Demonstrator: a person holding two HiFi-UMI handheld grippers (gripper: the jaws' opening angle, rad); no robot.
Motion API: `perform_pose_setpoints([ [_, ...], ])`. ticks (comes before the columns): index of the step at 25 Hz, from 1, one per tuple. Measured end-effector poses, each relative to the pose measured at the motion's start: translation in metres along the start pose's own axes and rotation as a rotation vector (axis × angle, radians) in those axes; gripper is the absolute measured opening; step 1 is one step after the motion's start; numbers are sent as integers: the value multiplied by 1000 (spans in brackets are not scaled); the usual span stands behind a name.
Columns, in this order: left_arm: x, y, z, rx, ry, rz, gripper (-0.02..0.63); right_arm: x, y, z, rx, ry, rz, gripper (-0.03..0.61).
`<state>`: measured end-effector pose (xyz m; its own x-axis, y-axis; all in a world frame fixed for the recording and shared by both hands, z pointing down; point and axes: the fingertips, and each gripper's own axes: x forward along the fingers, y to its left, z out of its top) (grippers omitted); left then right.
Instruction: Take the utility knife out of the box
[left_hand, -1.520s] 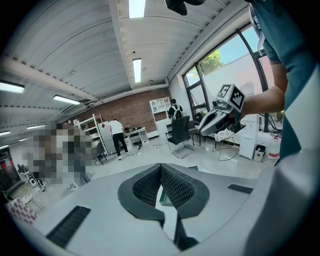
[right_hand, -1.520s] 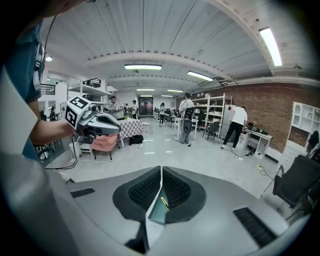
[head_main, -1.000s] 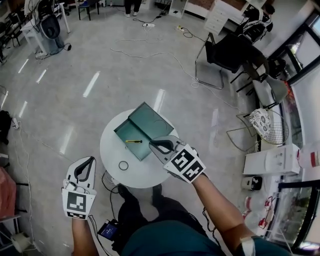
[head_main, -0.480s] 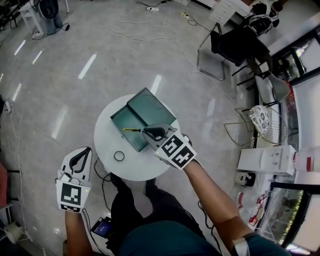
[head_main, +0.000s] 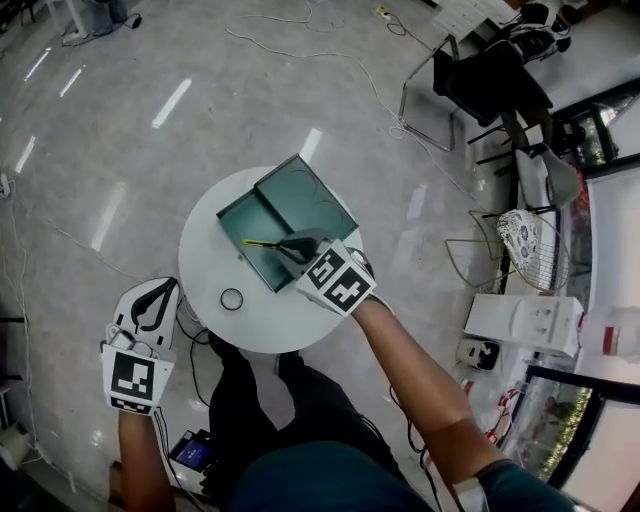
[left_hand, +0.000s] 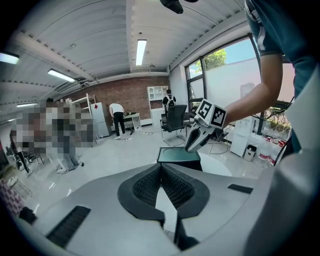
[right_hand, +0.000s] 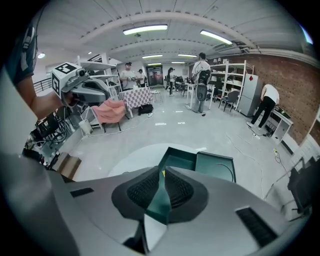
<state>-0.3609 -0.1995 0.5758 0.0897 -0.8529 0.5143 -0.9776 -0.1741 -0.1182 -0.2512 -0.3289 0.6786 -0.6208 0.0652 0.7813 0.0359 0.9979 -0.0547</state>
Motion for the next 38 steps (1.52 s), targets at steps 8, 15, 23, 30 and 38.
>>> perform_pose_setpoints([
  [8, 18, 6, -38, -22, 26, -2, 18, 55, 2, -29, -22, 88, 52, 41],
  [15, 34, 9, -57, -70, 19, -8, 18, 97, -5, -55, -38, 168, 65, 41],
  [23, 44, 12, -87, -80, 37, -11, 18, 131, -5, -76, -76, 231, 74, 152],
  [30, 49, 13, -101, -91, 47, -11, 18, 152, -9, -88, -116, 296, 46, 152],
  [38, 56, 18, -118, -135, 41, -12, 18, 182, -12, -85, -212, 380, 7, 146],
])
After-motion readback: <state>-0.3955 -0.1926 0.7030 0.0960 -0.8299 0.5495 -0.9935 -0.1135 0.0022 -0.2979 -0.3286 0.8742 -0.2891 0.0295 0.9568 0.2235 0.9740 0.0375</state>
